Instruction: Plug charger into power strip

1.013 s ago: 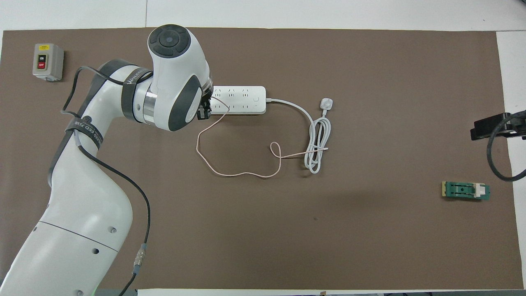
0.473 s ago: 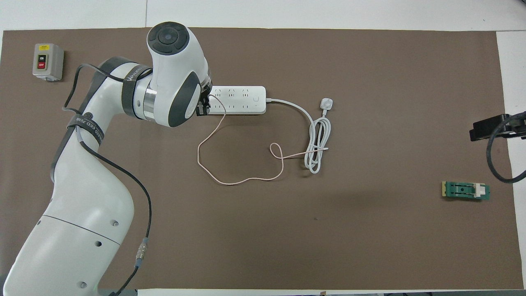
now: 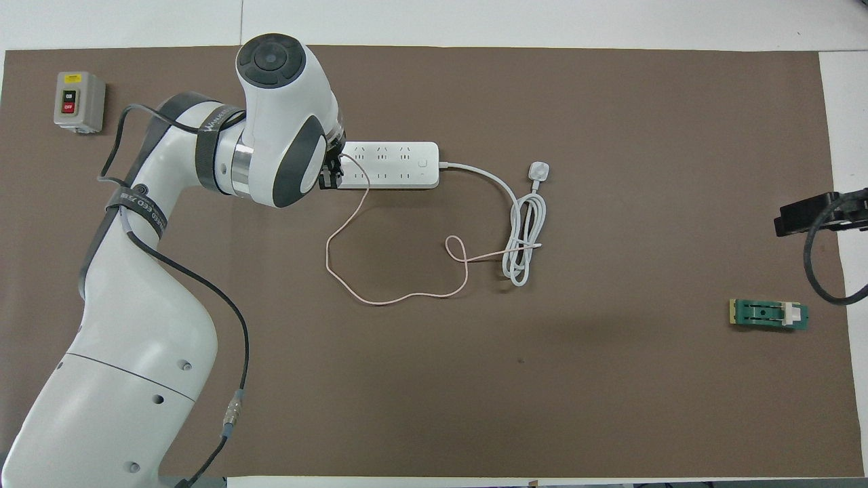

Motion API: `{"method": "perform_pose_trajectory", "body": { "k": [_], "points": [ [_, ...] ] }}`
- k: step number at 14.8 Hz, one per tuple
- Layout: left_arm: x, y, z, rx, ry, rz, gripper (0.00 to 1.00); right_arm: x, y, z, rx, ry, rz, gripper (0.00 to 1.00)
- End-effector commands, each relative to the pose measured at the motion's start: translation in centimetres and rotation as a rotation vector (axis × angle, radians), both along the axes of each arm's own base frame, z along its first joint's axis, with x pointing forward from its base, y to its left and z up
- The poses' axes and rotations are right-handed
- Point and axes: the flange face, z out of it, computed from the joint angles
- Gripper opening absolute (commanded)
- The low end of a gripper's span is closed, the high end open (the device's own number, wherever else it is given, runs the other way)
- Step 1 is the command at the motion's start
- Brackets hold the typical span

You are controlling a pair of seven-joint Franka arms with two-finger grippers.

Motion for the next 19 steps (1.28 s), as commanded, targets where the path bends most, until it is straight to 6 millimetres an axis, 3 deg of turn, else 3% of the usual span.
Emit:
{"method": "perform_pose_trajectory", "body": {
  "k": [1, 14, 19],
  "points": [
    [0.55, -0.04, -0.29, 0.013, -0.004, -0.017, 0.0, -0.67, -0.69, 0.03, 0.01, 0.008, 0.004, 1.0],
    [0.11, -0.58, 0.02, 0.016, 0.005, -0.026, 0.0, -0.71, -0.52, 0.11, 0.01, 0.006, 0.007, 1.0],
    [0.38, 0.05, -0.15, 0.018, 0.006, -0.034, 0.0, -0.87, -0.67, 0.05, 0.01, 0.016, 0.004, 1.0]
  ]
}}
